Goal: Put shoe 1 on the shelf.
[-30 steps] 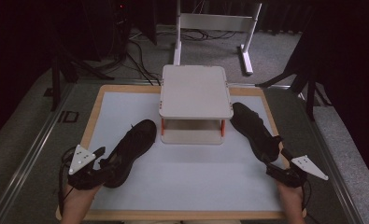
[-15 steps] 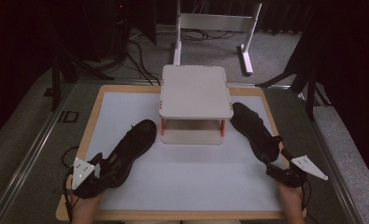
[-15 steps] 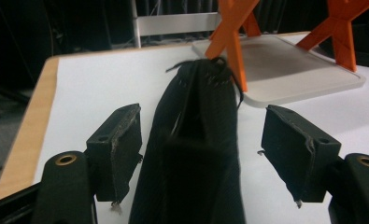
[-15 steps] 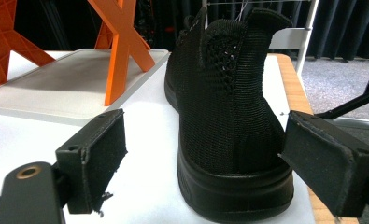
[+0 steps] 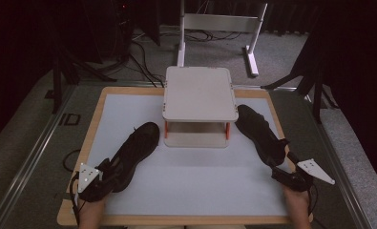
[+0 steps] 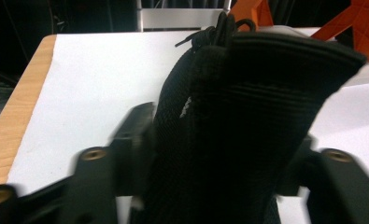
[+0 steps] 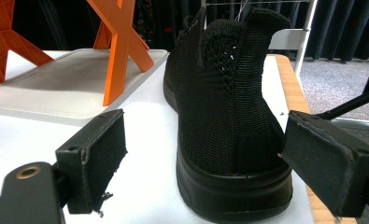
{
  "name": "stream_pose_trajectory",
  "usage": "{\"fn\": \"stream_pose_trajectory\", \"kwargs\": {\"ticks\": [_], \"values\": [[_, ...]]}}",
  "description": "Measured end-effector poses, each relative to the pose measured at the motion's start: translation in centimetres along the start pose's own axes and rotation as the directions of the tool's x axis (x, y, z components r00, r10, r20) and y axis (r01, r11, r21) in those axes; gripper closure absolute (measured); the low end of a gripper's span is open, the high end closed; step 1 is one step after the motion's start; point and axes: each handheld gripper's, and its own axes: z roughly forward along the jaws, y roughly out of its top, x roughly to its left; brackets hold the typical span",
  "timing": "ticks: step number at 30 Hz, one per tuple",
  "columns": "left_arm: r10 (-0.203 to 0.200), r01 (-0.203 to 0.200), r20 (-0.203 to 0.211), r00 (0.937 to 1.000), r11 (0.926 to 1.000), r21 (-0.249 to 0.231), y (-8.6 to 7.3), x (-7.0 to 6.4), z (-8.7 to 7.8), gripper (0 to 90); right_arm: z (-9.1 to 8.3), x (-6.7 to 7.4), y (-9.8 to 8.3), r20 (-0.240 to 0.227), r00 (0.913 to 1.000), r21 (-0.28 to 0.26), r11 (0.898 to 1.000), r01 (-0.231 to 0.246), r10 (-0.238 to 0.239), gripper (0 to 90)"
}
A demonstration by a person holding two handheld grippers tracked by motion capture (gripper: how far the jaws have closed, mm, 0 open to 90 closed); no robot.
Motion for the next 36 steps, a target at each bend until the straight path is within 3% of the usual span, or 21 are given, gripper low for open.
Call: {"fn": "stream_pose_trajectory", "kwargs": {"ticks": [3, 4, 5, 6, 11, 13, 20, 21, 26, 27, 28, 32, 34, 36], "values": [[0.000, 0.000, 0.006, 1.0000, 0.9999, 0.012, 0.0, 0.0, 0.1, 51.0, 0.0, 0.0, 0.0, 0.002, 1.0000, -0.001, 1.000, 0.002, -0.002, 13.4], [0.019, -0.019, 0.009, 0.9998, 0.9997, 0.016, 0.0, -0.1, 0.1, 54.2, 0.0, 0.0, 0.0, 0.003, 1.0000, 0.000, 1.000, 0.003, -0.003, 13.4], [0.033, -0.033, 0.015, 0.9994, 0.9993, 0.015, -0.2, -0.3, 0.2, 64.8, 0.0, 0.0, 0.0, 0.004, 1.0000, -0.004, 1.000, 0.003, -0.003, 13.4], [0.039, -0.040, 0.006, 0.9992, 0.9992, 0.009, -0.3, -0.4, 0.2, 69.2, 0.0, 0.0, 0.0, 0.002, 1.0000, -0.003, 1.000, 0.000, 0.000, 13.3], [0.066, -0.066, -0.005, 0.9978, 0.9978, 0.006, -0.2, -0.5, 0.2, 82.3, -0.2, -0.1, 0.0, -0.008, 1.0000, -0.017, 1.000, 0.000, 0.000, 12.2], [0.036, -0.036, -0.011, 0.9993, 0.9992, -0.016, -0.3, -0.4, 0.0, 83.8, -0.1, 0.0, 0.0, 0.007, 1.0000, -0.016, 1.000, 0.005, -0.005, 11.9], [0.003, -0.006, -0.054, 0.9985, 0.9982, -0.060, 0.8, -1.1, -1.2, 84.5, -0.1, -0.2, -0.1, 0.014, 0.9998, -0.018, 1.000, -0.013, 0.013, 12.0], [0.021, -0.026, -0.069, 0.9974, 0.9964, -0.081, 1.2, -1.8, -1.8, 84.5, -0.1, -0.2, -0.1, 0.021, 0.9997, -0.018, 1.000, -0.012, 0.013, 11.9], [-0.006, -0.004, -0.085, 0.9963, 0.9921, -0.125, 2.0, -3.3, -2.8, 84.5, 0.0, -0.2, -0.1, 0.024, 0.9997, -0.017, 1.000, -0.003, 0.003, 11.9], [0.008, -0.023, -0.105, 0.9944, 0.9899, -0.140, 2.4, -4.2, -3.2, 84.5, 0.0, -0.2, -0.1, 0.024, 0.9997, -0.017, 1.000, -0.002, 0.003, 12.0], [0.012, -0.026, -0.103, 0.9947, 0.9894, -0.143, 2.6, -4.6, -3.4, 84.4, 0.0, -0.2, -0.1, 0.025, 0.9997, -0.018, 1.000, -0.005, 0.005, 11.9], [-0.026, 0.021, -0.034, 0.9991, 0.9900, -0.139, 3.2, -5.7, -3.8, 84.3, -0.1, -0.3, -0.1, 0.029, 0.9995, -0.026, 1.000, -0.012, 0.013, 11.9], [-0.017, 0.013, -0.025, 0.9996, 0.9908, -0.135, 3.3, -6.2, -3.8, 84.2, -0.2, -0.4, -0.1, 0.032, 0.9994, -0.033, 0.999, -0.010, 0.011, 11.9], [0.001, -0.001, -0.004, 1.0000, 0.9912, -0.133, 3.3, -7.4, -3.7, 84.3, -0.3, -0.4, -0.1, 0.039, 0.9992, -0.048, 0.999, -0.009, 0.011, 11.6]]}}
